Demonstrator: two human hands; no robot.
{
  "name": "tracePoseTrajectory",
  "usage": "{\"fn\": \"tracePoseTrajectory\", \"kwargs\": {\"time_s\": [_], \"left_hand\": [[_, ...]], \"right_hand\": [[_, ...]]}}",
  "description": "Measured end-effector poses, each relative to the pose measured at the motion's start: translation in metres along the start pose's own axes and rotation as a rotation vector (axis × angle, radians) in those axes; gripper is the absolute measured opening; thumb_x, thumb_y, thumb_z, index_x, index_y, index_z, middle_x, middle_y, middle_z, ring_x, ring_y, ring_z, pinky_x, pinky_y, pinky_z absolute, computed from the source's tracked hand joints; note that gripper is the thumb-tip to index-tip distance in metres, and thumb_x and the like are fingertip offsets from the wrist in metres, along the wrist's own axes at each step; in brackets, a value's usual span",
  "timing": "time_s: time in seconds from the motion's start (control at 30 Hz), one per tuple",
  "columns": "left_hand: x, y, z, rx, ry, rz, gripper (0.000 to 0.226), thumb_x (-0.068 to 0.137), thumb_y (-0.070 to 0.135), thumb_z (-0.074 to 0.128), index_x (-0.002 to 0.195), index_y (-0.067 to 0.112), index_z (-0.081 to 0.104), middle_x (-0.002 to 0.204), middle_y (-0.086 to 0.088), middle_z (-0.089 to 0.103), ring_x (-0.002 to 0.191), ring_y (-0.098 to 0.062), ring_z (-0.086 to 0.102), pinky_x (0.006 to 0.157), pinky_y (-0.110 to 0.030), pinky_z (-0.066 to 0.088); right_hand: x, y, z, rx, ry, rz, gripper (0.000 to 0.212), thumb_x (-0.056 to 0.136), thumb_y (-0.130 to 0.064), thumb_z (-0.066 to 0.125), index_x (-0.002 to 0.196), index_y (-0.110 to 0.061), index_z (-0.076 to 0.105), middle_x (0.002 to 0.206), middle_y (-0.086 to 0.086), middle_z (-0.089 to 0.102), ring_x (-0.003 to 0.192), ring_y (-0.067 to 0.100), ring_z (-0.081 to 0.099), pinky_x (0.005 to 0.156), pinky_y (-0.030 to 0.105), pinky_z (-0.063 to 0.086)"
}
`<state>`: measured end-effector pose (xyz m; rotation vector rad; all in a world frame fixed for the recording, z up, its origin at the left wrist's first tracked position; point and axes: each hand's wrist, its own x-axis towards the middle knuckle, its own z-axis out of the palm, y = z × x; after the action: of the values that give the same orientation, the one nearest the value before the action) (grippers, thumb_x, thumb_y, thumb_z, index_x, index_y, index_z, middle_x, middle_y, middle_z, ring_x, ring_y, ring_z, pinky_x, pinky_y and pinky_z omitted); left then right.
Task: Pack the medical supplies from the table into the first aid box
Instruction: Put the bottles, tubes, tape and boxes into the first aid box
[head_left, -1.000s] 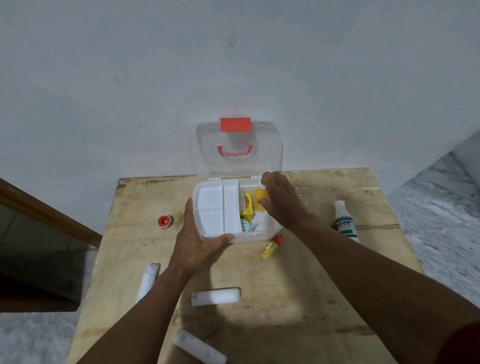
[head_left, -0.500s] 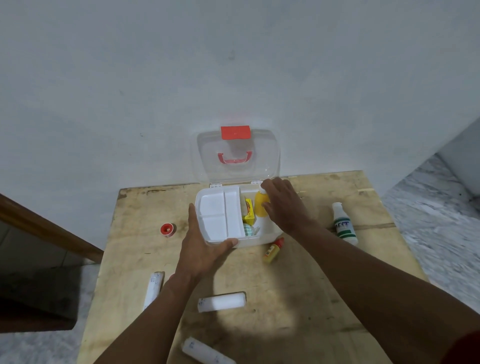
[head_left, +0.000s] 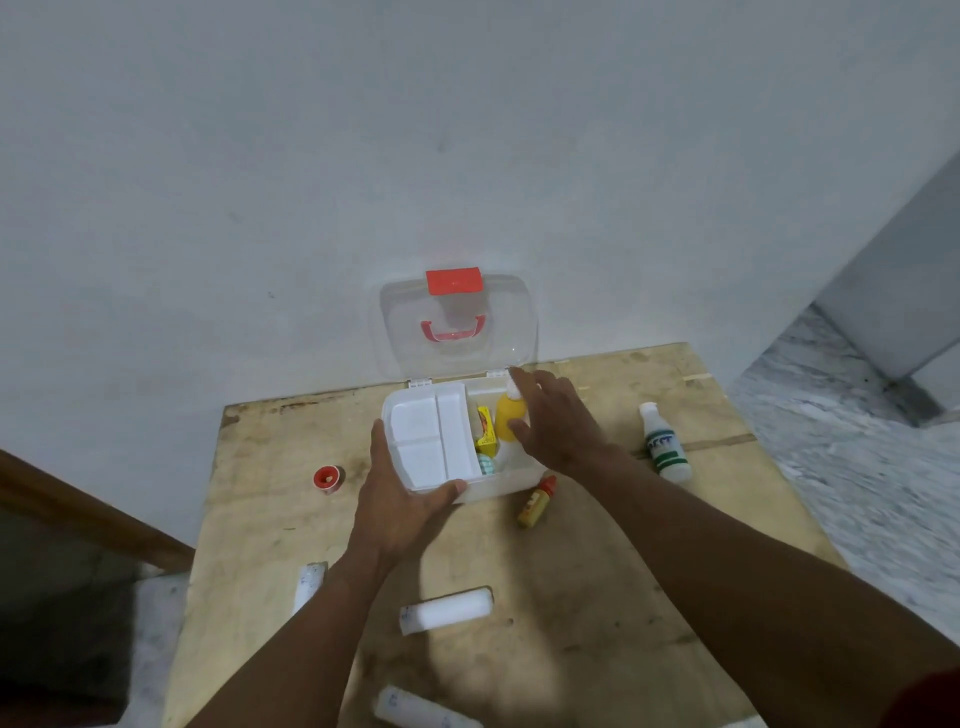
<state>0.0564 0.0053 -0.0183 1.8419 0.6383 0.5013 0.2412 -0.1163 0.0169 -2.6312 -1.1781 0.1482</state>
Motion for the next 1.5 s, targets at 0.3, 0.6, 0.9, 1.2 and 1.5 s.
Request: {"fn": "tracePoseTrajectory", "kwargs": {"time_s": [0.3, 0.6, 0.9, 1.2, 1.5], "left_hand": [[-0.004, -0.001, -0.002, -0.022, -0.031, -0.003, 0.091, 0.066, 0.037, 0.084, 0.138, 0.031, 0.029, 0.115, 0.038, 0.046, 0.104, 0.02, 0.051, 0.076, -0.01, 0.045], [-0.002, -0.002, 0.0, -0.013, -0.012, -0.036, 0.098, 0.062, 0.034, 0.085, 0.142, 0.023, 0.03, 0.123, 0.015, 0.048, 0.112, -0.007, 0.049, 0.092, -0.031, 0.042], [0.003, 0.011, 0.009, 0.028, -0.031, -0.059, 0.08, 0.07, 0.003, 0.086, 0.119, 0.054, 0.051, 0.114, 0.034, 0.058, 0.107, 0.016, 0.054, 0.088, -0.014, 0.052], [0.004, 0.012, 0.007, -0.014, -0.019, -0.228, 0.094, 0.056, 0.037, 0.09, 0.135, 0.034, 0.039, 0.129, 0.012, 0.05, 0.122, -0.013, 0.05, 0.085, -0.046, 0.056], [0.002, 0.016, 0.007, -0.027, -0.036, -0.244, 0.091, 0.059, 0.035, 0.087, 0.134, 0.034, 0.036, 0.128, 0.012, 0.048, 0.119, -0.012, 0.05, 0.078, -0.038, 0.056]], "right_hand": [[-0.05, 0.024, -0.014, 0.04, -0.021, 0.281, 0.055, 0.092, -0.038, 0.058, 0.139, -0.013, 0.042, 0.135, 0.016, 0.049, 0.124, 0.035, 0.047, 0.104, 0.045, 0.041], [-0.073, 0.089, -0.03, 0.038, -0.059, 0.528, 0.053, 0.092, -0.032, 0.058, 0.138, -0.01, 0.042, 0.13, 0.021, 0.051, 0.121, 0.04, 0.049, 0.1, 0.042, 0.041], [-0.036, 0.141, -0.031, 0.009, -0.209, 0.488, 0.044, 0.096, -0.022, 0.05, 0.138, -0.016, 0.04, 0.13, 0.019, 0.048, 0.122, 0.041, 0.049, 0.097, 0.044, 0.044], [-0.017, 0.168, -0.02, 0.052, -0.316, 0.444, 0.05, 0.086, -0.013, 0.057, 0.131, -0.011, 0.036, 0.12, 0.024, 0.055, 0.111, 0.042, 0.057, 0.083, 0.039, 0.047], [-0.017, 0.151, -0.032, 0.28, -0.152, 0.359, 0.051, 0.079, -0.016, 0.069, 0.12, -0.016, 0.038, 0.093, 0.008, 0.057, 0.094, 0.035, 0.061, 0.074, 0.036, 0.046]]}}
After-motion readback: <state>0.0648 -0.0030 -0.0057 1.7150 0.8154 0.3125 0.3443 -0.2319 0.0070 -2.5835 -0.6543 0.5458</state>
